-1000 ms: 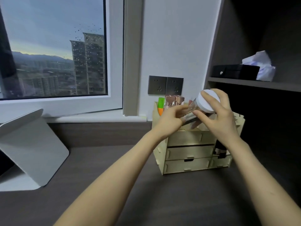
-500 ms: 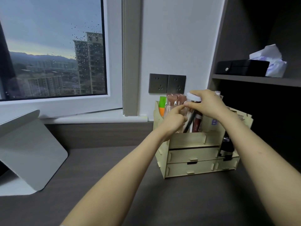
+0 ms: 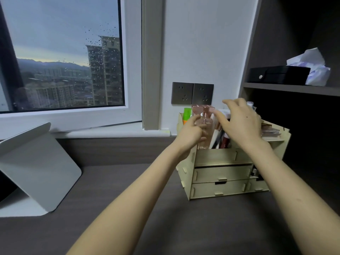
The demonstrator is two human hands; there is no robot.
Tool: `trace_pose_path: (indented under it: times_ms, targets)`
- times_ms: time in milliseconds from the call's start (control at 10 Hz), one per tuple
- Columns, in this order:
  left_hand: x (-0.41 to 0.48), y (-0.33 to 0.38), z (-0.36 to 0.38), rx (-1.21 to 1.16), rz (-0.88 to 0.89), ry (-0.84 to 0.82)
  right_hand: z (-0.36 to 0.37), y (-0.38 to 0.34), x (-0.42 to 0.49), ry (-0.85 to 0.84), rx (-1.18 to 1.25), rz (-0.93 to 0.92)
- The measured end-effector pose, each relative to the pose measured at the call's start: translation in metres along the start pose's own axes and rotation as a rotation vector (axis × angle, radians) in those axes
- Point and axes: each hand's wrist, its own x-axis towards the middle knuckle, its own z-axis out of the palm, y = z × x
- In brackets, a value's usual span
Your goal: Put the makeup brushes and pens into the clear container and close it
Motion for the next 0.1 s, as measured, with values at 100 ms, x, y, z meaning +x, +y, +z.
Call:
trace_pose_path:
  times_ms: [100]
  targets:
    - [-0.0243,0.0110,-0.0275,0.113,0.176,0.104,-0.0237,-0.0131,-0.0261,0.284,0.231,-0.051]
